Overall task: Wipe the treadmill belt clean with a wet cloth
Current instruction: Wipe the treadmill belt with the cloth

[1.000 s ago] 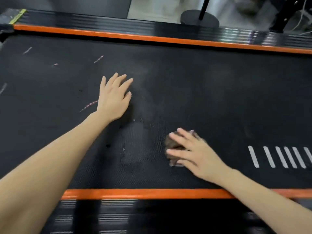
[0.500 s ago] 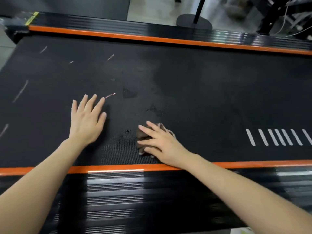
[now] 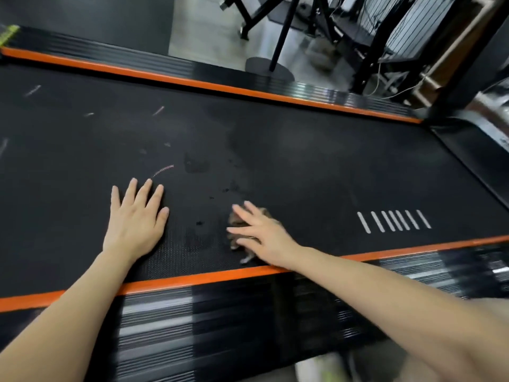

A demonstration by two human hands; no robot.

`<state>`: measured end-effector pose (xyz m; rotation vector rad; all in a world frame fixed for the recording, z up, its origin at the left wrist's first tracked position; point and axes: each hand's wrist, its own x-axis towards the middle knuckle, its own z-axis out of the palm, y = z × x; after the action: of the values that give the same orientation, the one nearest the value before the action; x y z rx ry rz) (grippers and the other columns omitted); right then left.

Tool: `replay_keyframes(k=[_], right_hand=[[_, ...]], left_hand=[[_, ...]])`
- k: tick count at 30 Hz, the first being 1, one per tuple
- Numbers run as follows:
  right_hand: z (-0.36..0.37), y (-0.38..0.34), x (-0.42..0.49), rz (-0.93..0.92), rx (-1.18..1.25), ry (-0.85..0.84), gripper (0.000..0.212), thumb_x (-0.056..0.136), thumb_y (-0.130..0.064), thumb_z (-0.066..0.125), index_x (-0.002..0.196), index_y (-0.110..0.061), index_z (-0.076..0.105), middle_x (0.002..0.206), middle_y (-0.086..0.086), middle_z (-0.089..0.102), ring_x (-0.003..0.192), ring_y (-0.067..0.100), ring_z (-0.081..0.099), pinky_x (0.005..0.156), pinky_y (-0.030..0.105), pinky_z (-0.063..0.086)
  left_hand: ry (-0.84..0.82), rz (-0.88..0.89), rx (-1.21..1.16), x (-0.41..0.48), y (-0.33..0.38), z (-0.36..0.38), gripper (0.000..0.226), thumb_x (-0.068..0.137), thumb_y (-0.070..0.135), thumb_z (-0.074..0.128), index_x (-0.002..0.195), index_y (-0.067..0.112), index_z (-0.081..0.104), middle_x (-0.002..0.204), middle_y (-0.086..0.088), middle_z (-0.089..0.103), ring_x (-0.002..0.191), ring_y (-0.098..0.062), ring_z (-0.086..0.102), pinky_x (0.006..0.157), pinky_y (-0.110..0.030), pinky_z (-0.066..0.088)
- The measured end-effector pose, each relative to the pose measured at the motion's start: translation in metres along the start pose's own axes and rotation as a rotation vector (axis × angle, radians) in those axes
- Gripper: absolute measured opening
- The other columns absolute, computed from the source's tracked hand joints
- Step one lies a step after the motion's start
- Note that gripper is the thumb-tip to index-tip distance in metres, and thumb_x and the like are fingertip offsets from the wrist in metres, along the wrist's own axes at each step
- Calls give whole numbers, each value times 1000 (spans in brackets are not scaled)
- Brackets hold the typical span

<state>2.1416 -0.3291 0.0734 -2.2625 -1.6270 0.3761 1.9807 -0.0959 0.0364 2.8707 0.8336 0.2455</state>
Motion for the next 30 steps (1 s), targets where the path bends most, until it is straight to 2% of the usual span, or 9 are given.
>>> replay_keyframes(k=[5,11,14,16,19,22,24,27,30], right_hand=[[27,-23,78,-242,-90,10,32,94,-22,53,123,-13,64,150,10,36,143,34,23,111,61,21],[23,11,99,-484,-102,30,39,92,-32,46,124,-17,64,147,12,40,139,31,31,113,40,21],[23,28,126,-427,-69,80,35,90,-27,55,122,-16,65,145,13,44,137,35,35,112,47,27],[13,44,154,-274,-43,180,34,90,-23,59,123,-17,64,146,13,42,138,36,33,112,52,28],[5,57,183,-43,-49,256,35,96,-25,54,130,-22,58,153,6,32,144,28,19,117,45,17],[13,50,181,-12,-81,280,33,97,-29,51,129,-24,59,155,4,29,145,27,14,115,52,14],[14,44,169,-92,-62,234,32,96,-28,52,127,-22,61,154,7,31,144,32,17,112,57,18],[22,26,132,-343,-58,192,36,89,-32,50,115,-17,69,142,17,46,131,45,38,101,63,36],[32,14,83,-609,-39,86,41,89,-38,43,116,-22,68,143,12,47,131,40,42,101,55,33]], left_hand=[[12,-17,51,0,0,1,64,91,42,22,131,5,55,137,-17,51,130,-42,39,106,-62,21],[11,-21,115,0,-1,3,63,92,46,20,135,11,52,141,-11,48,134,-36,37,111,-58,17],[9,-23,124,-1,0,3,65,93,48,15,138,14,48,145,-9,44,138,-34,31,114,-55,11],[21,-24,122,-2,0,2,66,93,49,14,138,15,48,145,-9,43,139,-33,29,115,-53,9],[32,-35,128,-2,1,2,65,93,50,15,138,17,47,146,-11,42,141,-33,27,116,-52,10],[45,-55,111,0,2,1,67,90,53,13,141,20,44,150,-11,35,143,-31,19,117,-50,5],[46,-69,111,1,3,1,70,88,54,9,143,23,40,153,-9,30,145,-28,14,118,-46,-1],[46,-92,143,0,4,2,67,89,51,9,143,25,40,152,-9,31,145,-29,15,118,-47,0],[28,-121,218,-3,10,2,60,93,47,14,141,25,43,148,-13,39,142,-34,23,116,-53,5]])
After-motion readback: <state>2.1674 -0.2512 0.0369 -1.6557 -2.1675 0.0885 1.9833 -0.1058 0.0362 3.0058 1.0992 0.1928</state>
